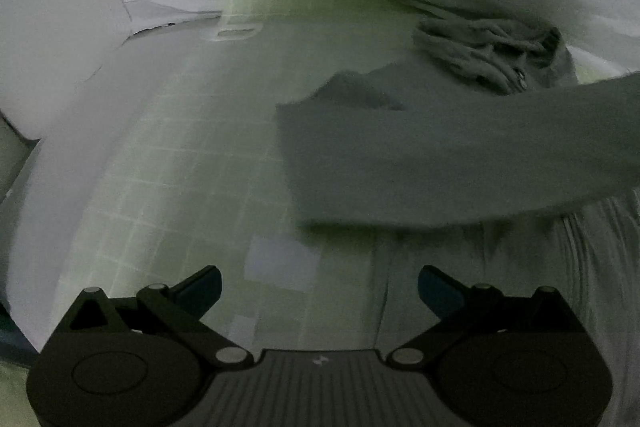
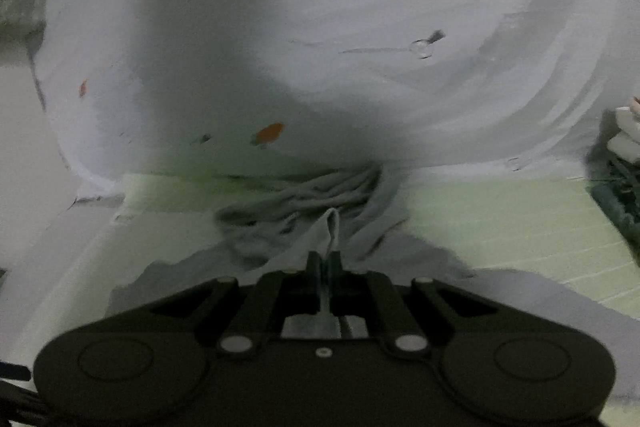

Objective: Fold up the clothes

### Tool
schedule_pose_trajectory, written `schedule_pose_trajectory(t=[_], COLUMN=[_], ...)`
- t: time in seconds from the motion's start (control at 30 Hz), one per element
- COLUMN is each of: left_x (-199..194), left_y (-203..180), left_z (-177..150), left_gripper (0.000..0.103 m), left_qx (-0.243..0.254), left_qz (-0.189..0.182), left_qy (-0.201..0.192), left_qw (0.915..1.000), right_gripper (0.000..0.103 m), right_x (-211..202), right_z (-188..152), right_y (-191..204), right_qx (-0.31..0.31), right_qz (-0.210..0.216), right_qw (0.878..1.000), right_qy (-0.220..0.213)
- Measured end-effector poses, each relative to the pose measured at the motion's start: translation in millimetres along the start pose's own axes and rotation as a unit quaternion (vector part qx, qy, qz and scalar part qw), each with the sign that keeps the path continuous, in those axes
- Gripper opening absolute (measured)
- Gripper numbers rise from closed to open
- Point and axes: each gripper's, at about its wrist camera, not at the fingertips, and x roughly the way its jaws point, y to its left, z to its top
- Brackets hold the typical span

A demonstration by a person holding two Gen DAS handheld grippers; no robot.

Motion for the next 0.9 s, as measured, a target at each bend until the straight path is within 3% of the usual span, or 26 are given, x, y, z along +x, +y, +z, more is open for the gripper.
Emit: schedule_pose_trajectory(t=[0.27, 0.57, 0.77, 0.9], left_x=[14, 55, 74, 85], left_y=[-13, -34, -66, -61], left_z=[14, 45, 48, 46], left_gripper=[0.103, 0.103, 0.103, 0.103], left_qx=[-0.009, 0.007, 0.079, 0.067], left_qz=[0.028, 0.032, 0.050, 0.071], left_qy=[0.016, 0.044, 0.042, 0.051], left_qw=[0.9994, 0.9985, 0.9947, 0.9939], right_gripper=[0.003, 0.003, 0.003, 0.003], right_x=[12, 8, 11, 22], right_z=[16, 19, -9, -34], right_y=[-65, -157, -213, -233], right_qx=[0.058, 0.122, 0.154, 0.177], right_qz=[-0.042, -0.175, -0.260, -0.275], right_qw=[0.997, 0.974, 0.953, 0.945], right_qy=[-0.037, -0.070, -0.022, 0.020])
